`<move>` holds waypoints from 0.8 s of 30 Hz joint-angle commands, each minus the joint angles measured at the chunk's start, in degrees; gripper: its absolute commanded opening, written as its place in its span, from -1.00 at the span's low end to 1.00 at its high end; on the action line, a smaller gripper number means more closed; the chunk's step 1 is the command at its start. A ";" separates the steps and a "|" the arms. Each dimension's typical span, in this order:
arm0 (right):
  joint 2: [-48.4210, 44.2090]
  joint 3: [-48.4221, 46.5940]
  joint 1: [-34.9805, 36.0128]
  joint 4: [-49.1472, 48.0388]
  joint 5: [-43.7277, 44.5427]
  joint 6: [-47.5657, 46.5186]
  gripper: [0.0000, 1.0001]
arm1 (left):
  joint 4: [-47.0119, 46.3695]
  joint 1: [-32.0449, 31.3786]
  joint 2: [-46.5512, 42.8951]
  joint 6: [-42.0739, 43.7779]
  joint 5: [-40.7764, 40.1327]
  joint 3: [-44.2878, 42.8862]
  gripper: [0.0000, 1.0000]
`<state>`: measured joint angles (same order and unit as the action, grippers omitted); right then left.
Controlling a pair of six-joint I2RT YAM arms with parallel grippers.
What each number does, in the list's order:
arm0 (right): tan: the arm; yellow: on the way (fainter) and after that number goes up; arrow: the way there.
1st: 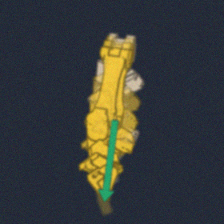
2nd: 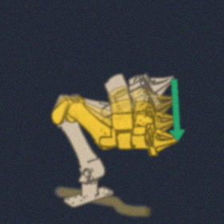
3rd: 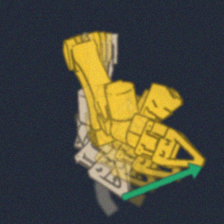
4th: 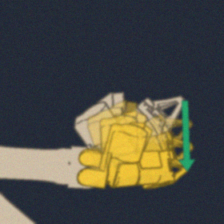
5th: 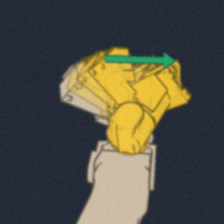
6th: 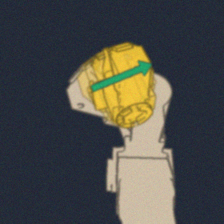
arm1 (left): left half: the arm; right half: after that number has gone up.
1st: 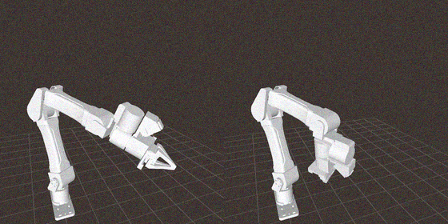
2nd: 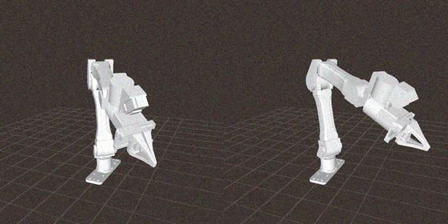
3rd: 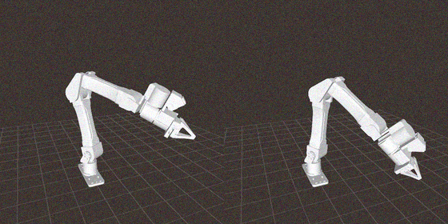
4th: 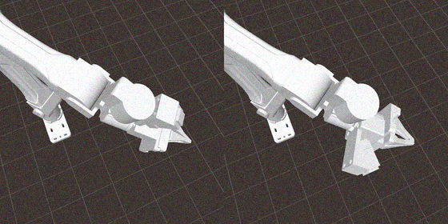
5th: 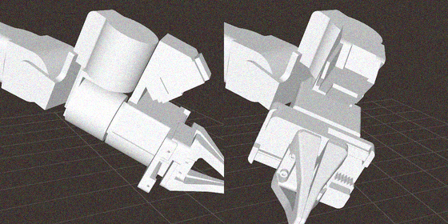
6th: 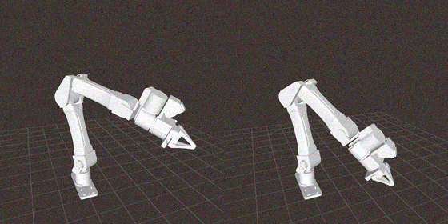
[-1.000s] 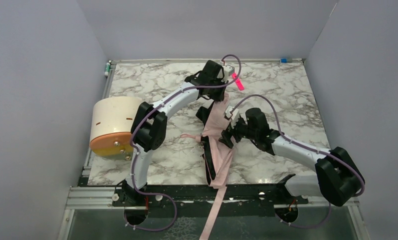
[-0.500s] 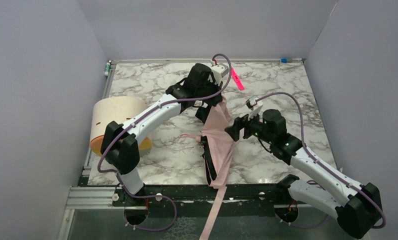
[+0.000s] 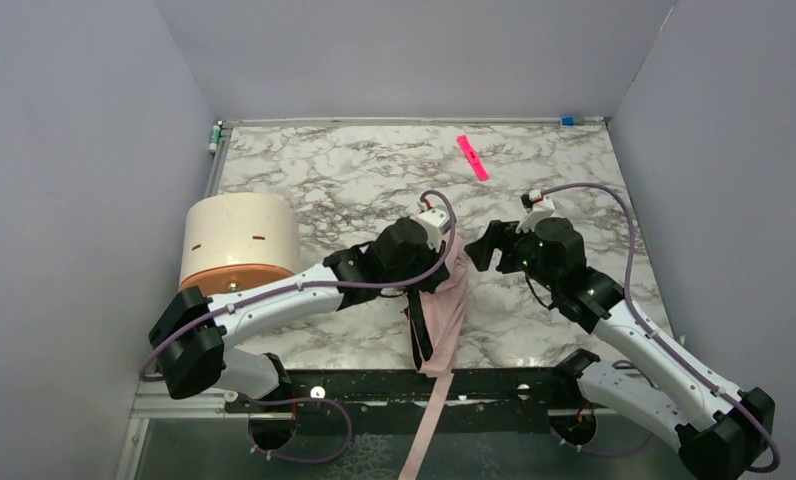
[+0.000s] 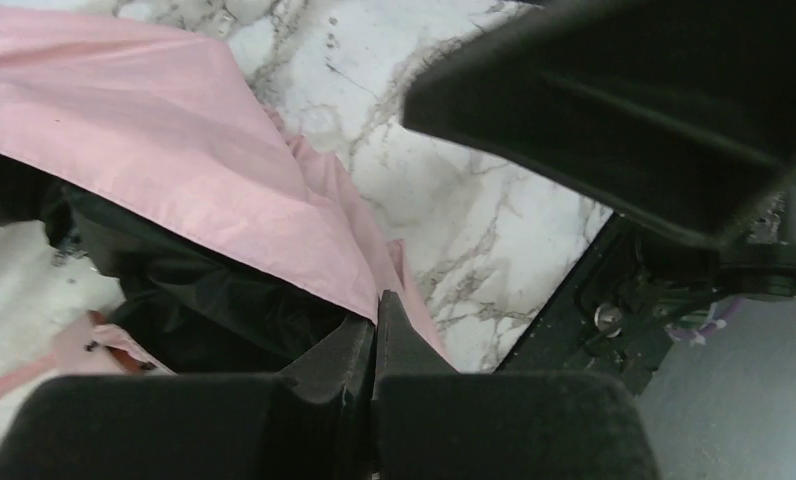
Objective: Put away the umbrella
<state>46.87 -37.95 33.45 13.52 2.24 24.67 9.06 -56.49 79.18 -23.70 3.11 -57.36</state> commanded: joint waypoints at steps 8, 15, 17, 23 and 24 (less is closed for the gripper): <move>5.67 -3.14 0.45 5.03 -3.68 2.46 0.63 | -10.42 -12.13 -8.86 -14.09 -14.68 15.76 -1.00; 4.71 -1.52 0.39 1.40 -12.70 -0.93 0.27 | -17.57 -17.85 -9.93 -17.82 -17.37 24.26 -1.00; 4.56 -1.21 0.41 0.62 -15.22 -1.54 0.18 | -19.31 -19.25 -9.53 -18.68 -17.75 25.92 -1.00; 5.45 -0.53 0.39 2.12 -20.80 -0.56 -0.02 | -24.28 -22.34 -8.37 -21.38 -19.29 30.69 -0.99; 5.94 -0.19 0.39 2.87 -20.79 0.54 -0.05 | -24.38 -22.64 -8.17 -21.94 -19.67 31.18 -0.99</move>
<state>52.23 -39.64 33.45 15.99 -13.82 23.77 -10.52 -77.45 70.30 -42.30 -13.89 -28.34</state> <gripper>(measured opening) 0.502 0.002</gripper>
